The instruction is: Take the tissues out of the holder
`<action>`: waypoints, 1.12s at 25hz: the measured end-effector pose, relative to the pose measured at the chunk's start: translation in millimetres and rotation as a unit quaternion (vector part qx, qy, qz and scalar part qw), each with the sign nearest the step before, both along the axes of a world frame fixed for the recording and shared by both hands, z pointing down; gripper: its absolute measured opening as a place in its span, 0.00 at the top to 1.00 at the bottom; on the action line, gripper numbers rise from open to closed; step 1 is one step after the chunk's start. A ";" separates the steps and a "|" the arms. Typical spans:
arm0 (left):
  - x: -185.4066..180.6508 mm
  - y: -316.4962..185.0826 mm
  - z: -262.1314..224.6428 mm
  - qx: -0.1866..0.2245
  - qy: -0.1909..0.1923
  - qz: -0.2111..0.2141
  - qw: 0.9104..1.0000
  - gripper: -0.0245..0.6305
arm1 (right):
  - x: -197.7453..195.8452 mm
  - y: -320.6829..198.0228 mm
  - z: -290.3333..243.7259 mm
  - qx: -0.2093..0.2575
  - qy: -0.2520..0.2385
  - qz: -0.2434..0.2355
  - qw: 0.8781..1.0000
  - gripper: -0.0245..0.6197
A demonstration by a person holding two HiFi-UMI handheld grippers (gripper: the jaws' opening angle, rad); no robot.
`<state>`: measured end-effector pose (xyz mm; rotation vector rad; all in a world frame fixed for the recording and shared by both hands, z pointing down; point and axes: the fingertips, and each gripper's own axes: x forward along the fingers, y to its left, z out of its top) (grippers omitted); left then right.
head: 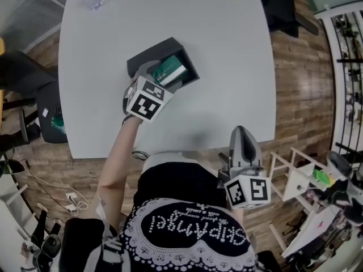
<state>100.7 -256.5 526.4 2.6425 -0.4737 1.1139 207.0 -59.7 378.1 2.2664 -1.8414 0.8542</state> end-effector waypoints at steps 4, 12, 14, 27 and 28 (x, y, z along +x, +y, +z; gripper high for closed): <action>-2.0 -0.1 10.6 -0.011 -0.021 -0.002 1.000 0.42 | 0.2 -1.5 1.7 -0.003 -0.004 -0.001 1.000 0.91; -2.7 -0.9 18.6 -0.015 -0.061 -0.005 0.998 0.41 | -0.4 -4.3 5.4 -0.006 -0.024 0.000 1.000 0.91; -3.1 -1.6 20.8 -0.017 -0.075 -0.007 0.997 0.41 | -0.1 -4.8 5.8 -0.006 -0.028 0.001 1.000 0.91; -4.5 0.6 32.8 -0.026 -0.127 -0.001 0.992 0.42 | -2.9 -7.5 7.3 -0.004 -0.037 -0.005 0.999 0.91; -4.0 0.5 33.1 -0.024 -0.126 -0.001 0.992 0.43 | -2.0 -7.2 7.5 -0.003 -0.038 -0.005 0.999 0.91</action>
